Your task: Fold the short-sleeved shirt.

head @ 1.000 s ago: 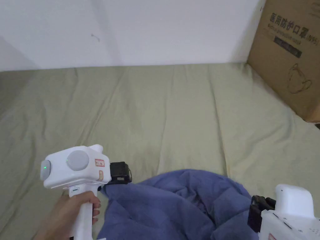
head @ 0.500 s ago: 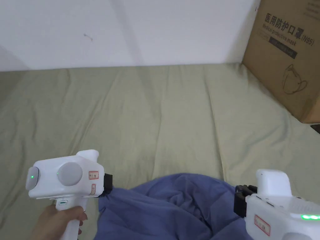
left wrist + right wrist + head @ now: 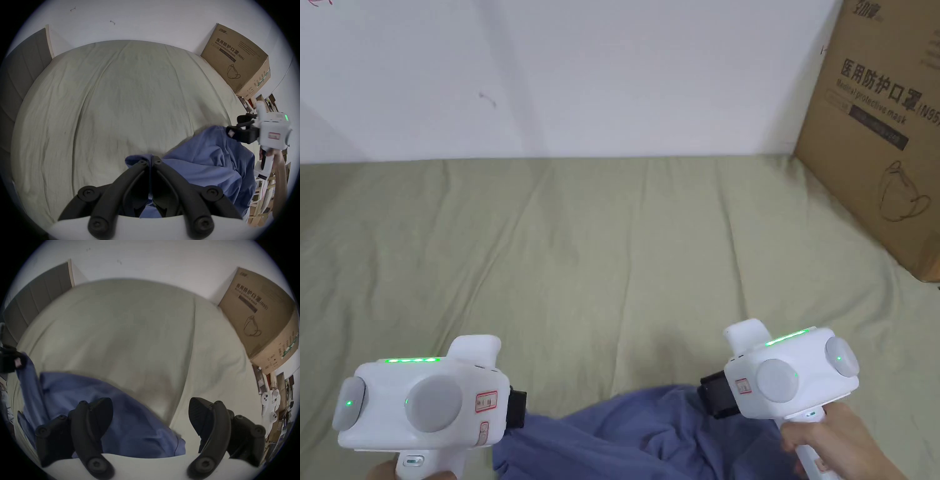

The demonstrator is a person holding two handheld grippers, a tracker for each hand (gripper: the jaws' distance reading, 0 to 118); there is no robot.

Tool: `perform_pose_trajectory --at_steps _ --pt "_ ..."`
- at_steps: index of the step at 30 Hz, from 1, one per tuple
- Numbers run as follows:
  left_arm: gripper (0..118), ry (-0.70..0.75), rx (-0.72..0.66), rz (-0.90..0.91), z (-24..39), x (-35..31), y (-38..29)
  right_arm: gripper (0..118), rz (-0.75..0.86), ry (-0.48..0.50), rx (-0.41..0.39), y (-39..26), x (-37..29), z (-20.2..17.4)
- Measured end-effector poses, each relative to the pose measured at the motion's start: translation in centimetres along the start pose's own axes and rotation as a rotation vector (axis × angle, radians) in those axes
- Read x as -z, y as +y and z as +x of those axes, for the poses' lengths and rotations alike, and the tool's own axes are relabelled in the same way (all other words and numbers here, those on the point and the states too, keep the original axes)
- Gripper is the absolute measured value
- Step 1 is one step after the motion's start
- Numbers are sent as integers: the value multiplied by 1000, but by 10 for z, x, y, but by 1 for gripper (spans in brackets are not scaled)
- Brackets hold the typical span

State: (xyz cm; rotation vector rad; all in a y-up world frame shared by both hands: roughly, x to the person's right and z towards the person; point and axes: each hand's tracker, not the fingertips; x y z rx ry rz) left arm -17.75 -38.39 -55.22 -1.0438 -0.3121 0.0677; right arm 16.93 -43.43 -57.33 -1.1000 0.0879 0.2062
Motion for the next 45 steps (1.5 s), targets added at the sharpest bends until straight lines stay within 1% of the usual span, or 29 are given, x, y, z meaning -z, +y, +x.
perform_pose_trajectory --at_steps 1,2,3,4,5,6,7,8,9,12,14,16,18,19,22,24,26,28,30,32,34,36,39,41,42,45 --pt "1 -1 0 -1 -1 1 0 82 -52 48 11 -3 9 4" --pt "1 -3 0 -1 -2 2 0 82 -82 71 23 -5 16 5" --pt "1 -5 0 1 -2 2 0 82 -56 104 57 -8 19 7" --pt "1 -3 0 0 -2 3 0 82 -34 78 81 -6 18 8" --pt "1 -2 0 -2 -2 4 0 80 -47 84 67 -4 15 9" --pt "1 0 0 -5 -2 4 -1 74 -41 89 55 -2 11 8" --pt "1 2 0 -10 -2 4 -1 62 -31 83 46 -3 5 7" --pt "1 7 -1 -8 -3 3 -1 28 -19 49 20 -2 1 8" --pt "1 10 -5 -7 -3 2 -1 2 -10 39 18 -1 -2 8" --pt "1 9 -17 8 -4 -12 -1 2 -19 69 57 0 -13 13" --pt "1 16 -6 23 -3 -25 1 2 6 84 140 3 -28 19" --pt "1 34 9 40 -3 -42 3 2 61 99 190 7 -53 27" --pt "1 58 19 76 -4 -63 6 2 123 75 227 14 -82 38" --pt "1 77 15 104 -6 -76 7 2 139 72 228 17 -98 46" --pt "1 143 34 180 -10 -118 15 2 231 22 274 26 -150 69" --pt "1 177 48 236 -13 -148 19 2 284 8 329 30 -183 87" --pt "1 195 31 281 -19 -179 25 2 334 13 390 31 -216 104" --pt "1 233 22 326 -24 -206 30 2 372 -12 402 31 -244 116" --pt "1 288 43 368 -24 -234 34 2 412 -50 417 29 -270 126" --pt "1 324 50 415 -28 -261 38 2 444 -62 449 28 -295 140" --pt "1 334 28 446 -31 -283 43 2 484 -54 498 26 -316 151" --pt "1 338 5 470 -37 -301 49 2 523 -18 547 27 -336 159" --pt "1 358 -5 513 -39 -322 58 2 561 13 549 32 -361 167" --pt "1 368 3 527 -39 -331 64 2 603 34 589 34 -376 170" --pt "1 377 1 532 -38 -334 67 2 608 39 597 37 -381 171" --pt "1 374 -8 541 -41 -340 77 2 631 33 577 47 -396 170"
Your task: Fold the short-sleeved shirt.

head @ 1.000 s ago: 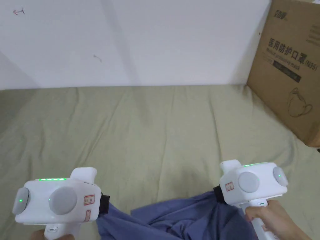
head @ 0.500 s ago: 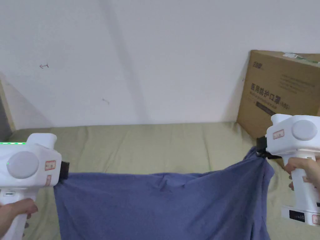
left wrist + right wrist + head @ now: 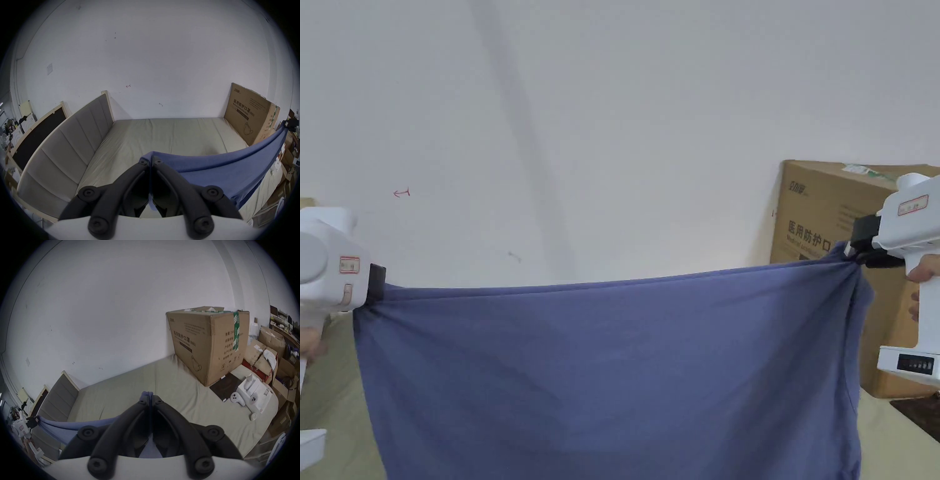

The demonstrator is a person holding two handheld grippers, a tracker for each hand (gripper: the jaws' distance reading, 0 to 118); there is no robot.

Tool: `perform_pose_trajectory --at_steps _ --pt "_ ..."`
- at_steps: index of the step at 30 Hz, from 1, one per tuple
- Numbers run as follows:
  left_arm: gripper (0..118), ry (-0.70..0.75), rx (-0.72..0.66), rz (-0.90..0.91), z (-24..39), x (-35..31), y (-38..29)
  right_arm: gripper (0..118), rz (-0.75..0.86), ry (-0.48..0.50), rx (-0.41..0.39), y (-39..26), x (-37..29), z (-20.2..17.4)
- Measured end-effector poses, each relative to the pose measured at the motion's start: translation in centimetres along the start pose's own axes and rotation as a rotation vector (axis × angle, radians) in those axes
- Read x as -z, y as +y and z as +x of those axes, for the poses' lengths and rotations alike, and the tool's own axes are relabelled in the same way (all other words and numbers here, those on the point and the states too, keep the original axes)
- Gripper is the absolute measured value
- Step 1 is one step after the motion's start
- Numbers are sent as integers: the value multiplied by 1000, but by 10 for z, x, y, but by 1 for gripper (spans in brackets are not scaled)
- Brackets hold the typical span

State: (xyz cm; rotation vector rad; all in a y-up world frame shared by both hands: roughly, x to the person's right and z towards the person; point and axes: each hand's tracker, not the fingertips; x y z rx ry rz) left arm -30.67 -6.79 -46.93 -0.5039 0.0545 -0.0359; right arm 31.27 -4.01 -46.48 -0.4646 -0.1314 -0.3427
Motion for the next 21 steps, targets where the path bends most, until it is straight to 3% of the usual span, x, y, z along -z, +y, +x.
perform_pose_trajectory --at_steps 5,10,14,18,21 --pt "1 -6 -73 41 1 21 42 2 43 -8 -10 30 5 -25" --pt "1 -2 -63 52 6 58 102 2 83 -35 -12 75 26 -47" --pt "1 8 -63 97 8 84 150 2 170 11 43 120 36 -61" --pt "1 15 -62 138 8 109 189 2 209 -31 -57 155 49 -86" --pt "1 54 -32 189 11 119 207 2 235 -21 -54 170 57 -99"
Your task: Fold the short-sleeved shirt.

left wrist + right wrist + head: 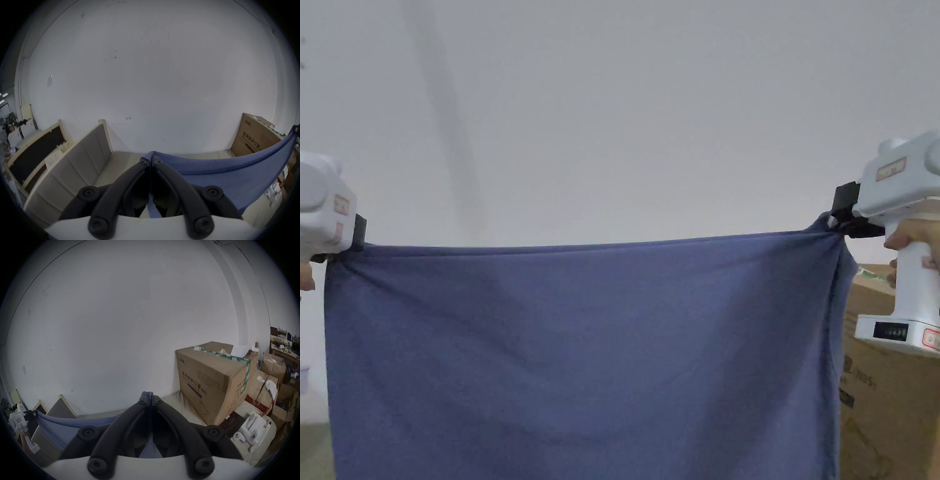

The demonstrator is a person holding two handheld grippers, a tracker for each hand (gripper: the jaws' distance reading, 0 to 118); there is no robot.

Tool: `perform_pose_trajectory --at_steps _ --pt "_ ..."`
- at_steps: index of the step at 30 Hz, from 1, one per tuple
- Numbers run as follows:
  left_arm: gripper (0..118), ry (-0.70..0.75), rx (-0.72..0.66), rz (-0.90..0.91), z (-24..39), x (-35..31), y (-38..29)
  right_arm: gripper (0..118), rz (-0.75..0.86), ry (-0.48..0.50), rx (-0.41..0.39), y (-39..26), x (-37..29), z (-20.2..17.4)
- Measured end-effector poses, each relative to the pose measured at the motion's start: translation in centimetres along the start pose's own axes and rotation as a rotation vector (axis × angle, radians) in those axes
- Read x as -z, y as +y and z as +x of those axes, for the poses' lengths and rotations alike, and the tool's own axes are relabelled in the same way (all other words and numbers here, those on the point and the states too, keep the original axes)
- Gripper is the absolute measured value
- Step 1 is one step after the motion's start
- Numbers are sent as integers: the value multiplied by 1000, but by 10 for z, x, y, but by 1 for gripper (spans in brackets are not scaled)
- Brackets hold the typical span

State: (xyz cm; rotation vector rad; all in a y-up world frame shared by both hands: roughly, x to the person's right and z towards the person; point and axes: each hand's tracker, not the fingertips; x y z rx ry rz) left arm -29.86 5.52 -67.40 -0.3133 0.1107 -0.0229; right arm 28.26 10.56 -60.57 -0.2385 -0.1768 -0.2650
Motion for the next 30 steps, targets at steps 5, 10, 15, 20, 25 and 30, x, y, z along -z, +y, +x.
perform_pose_trajectory --at_steps 5,10,15,20,25,30 --pt "1 22 -13 51 -3 13 6 2 17 -7 -42 -3 17 -15" --pt "1 44 -9 -1 -8 34 -29 2 -40 22 -23 -38 46 -14" --pt "1 45 27 -128 2 73 -96 2 -184 13 -30 -103 95 -8" --pt "1 62 5 -294 11 126 -175 2 -342 -36 5 -190 156 11" --pt "1 62 32 -443 22 163 -268 2 -528 -98 -3 -290 202 36" --pt "1 47 72 -570 30 171 -339 2 -683 -134 -8 -381 207 56"
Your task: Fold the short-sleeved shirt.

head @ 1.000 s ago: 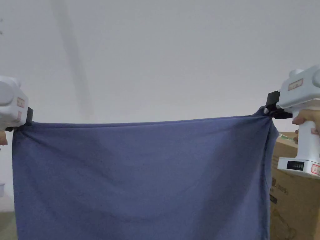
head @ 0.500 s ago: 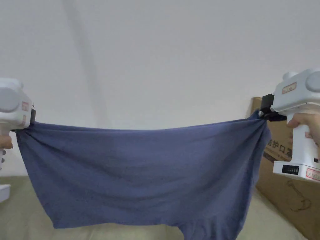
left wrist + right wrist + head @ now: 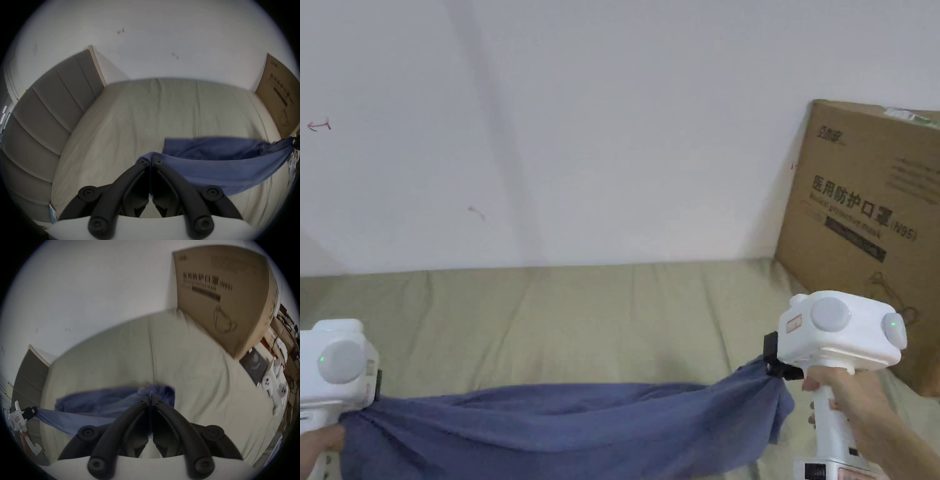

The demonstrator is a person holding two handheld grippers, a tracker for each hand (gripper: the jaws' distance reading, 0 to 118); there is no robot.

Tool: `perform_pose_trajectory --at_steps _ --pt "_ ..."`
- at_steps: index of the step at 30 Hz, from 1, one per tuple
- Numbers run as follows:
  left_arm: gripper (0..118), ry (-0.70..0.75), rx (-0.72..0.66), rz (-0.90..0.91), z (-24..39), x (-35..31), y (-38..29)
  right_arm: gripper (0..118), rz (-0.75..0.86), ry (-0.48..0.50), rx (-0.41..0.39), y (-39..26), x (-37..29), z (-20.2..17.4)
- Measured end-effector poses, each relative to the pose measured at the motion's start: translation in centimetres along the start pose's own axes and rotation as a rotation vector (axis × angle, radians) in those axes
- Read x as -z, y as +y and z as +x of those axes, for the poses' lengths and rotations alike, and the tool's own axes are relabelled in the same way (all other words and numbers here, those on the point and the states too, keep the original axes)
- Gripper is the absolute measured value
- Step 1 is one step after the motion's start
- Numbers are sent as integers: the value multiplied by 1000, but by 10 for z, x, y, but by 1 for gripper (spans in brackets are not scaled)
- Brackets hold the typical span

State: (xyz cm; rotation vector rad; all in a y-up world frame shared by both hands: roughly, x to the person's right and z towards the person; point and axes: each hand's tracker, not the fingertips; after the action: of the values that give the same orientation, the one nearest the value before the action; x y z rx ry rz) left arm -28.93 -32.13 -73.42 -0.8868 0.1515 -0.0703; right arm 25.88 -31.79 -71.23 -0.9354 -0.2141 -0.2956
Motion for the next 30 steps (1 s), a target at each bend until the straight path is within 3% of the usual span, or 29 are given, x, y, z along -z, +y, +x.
perform_pose_trajectory --at_steps 6,12,14,19,23,30 --pt "1 -22 -11 -23 -22 -26 -63 2 -38 -16 1 -66 -1 33" --pt "1 -72 -58 -11 -48 -100 -139 2 -48 16 -11 -148 -58 61" --pt "1 -84 -17 -10 -52 -122 -170 2 -51 5 -46 -180 -80 68" --pt "1 -39 84 -3 -59 -176 -244 2 -33 36 -32 -252 -139 99" --pt "1 -87 -23 -22 -78 -208 -304 2 -31 30 -23 -312 -180 129" --pt "1 -113 5 -79 -86 -232 -382 2 -73 19 -9 -390 -216 160"
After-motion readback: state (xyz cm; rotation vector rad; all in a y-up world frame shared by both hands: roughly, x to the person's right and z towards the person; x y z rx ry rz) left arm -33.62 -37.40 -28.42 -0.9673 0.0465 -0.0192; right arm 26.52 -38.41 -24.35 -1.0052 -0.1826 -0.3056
